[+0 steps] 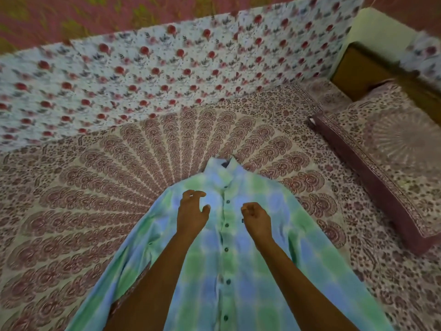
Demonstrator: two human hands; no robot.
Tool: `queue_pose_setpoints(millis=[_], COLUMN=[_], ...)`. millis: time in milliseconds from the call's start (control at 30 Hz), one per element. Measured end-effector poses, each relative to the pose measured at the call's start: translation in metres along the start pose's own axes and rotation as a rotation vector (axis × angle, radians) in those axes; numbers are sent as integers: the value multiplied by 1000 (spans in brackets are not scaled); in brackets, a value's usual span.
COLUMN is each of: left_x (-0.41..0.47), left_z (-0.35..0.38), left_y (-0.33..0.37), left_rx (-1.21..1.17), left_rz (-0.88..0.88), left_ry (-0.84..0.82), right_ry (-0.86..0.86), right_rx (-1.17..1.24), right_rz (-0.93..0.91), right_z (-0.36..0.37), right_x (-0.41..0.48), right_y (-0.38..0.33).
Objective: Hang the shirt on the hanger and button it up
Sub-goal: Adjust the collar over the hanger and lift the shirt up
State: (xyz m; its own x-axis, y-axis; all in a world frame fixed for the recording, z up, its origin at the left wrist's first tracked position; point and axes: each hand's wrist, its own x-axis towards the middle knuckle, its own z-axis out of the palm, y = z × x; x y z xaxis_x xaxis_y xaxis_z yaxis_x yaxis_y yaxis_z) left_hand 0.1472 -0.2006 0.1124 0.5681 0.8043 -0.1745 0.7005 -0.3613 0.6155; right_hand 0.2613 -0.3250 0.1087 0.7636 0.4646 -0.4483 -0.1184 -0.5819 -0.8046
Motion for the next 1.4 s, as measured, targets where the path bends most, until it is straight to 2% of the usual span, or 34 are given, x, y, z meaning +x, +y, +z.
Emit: queue_pose_setpoints(millis=[133,300,467,567,633,767,867,1000,1133,1233,1333,1400], left_x=[56,120,182,215,230,232,225,199,157,126,101,83], left_z=[16,40,72,90,97,102,103,93,75,65,53,39], left_y=[0,-8,-28,-41,-48,-52,-63,-63,-52,-44,-41,-32], left_rx=[23,20,134,277,311,219,-14,-160,-143,-129,-128,-119], left_rz=[-15,-126,-93,-100,-136,-207,-228,-229,-41,40,65,95], left_ry=[-12,-15,-18,-104,-195,-352,-346,-310,-160,-136,-165,-180], right_ry=[-13,4,47,97,69,-74,-132,-113,-34,34,-14,-62], right_rx=[-4,-102,-196,-284,-375,-627,-753,-661,-476,-384,-304,-352], right_rz=[-10,-64,-134,-203,-216,-166,-182,-143,-79,-135,-201,-219], right_z=[10,29,49,55,55,53,48,35,24,20,19,13], right_x=[58,127,185,212,227,238,233,215,188,162,134,119], right_y=[-7,-10,-8,-1,7,21,29,30,10,-9,-19,-22])
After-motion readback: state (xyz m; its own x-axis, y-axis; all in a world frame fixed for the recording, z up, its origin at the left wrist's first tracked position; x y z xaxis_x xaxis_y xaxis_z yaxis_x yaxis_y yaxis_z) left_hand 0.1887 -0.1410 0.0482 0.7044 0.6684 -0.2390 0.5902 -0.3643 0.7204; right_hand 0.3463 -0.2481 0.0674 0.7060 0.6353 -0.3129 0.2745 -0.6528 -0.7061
